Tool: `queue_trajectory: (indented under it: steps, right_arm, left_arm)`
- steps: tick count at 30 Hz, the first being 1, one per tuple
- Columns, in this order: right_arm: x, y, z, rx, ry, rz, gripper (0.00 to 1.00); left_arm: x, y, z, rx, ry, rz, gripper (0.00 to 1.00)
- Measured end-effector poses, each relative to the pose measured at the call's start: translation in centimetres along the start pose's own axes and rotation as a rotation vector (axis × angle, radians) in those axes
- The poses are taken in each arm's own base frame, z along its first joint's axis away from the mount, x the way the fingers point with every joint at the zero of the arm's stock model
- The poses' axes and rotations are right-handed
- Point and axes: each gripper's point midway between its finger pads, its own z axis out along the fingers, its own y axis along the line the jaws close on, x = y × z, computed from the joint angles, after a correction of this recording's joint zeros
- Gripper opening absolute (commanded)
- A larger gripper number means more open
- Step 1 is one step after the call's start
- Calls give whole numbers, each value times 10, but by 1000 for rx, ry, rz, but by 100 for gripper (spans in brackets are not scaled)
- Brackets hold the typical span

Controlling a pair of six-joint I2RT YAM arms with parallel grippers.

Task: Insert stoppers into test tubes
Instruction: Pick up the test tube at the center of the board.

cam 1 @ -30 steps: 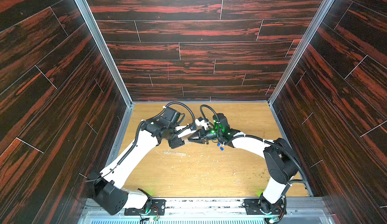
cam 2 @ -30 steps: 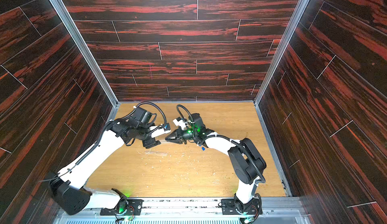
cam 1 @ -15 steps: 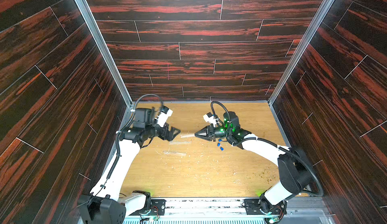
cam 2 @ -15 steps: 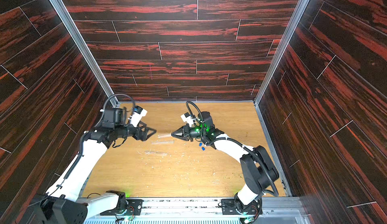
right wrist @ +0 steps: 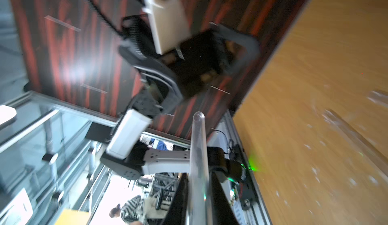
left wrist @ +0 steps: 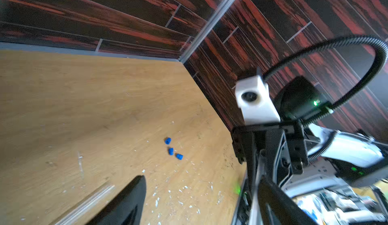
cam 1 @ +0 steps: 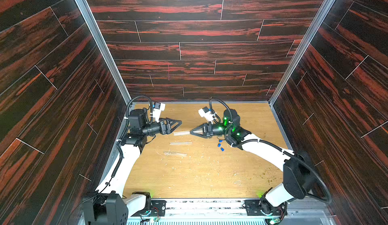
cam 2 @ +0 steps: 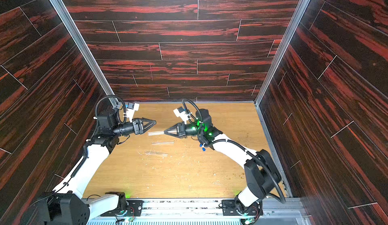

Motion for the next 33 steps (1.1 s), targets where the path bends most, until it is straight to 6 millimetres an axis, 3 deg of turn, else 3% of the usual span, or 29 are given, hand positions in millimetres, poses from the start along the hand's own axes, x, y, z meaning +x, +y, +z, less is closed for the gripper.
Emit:
queue_trajectory:
  steps: [6, 20, 33]
  right_arm:
    - [-13, -2, 11, -28, 21, 5, 9]
    - [-21, -8, 21, -19, 51, 18, 7]
    - [-20, -13, 24, -21, 59, 35, 6]
  left_arm:
    - [11, -7, -1, 41, 43, 37, 71]
    - [40, -27, 5, 114, 140, 64, 47]
    - [41, -33, 8, 135, 147, 44, 41]
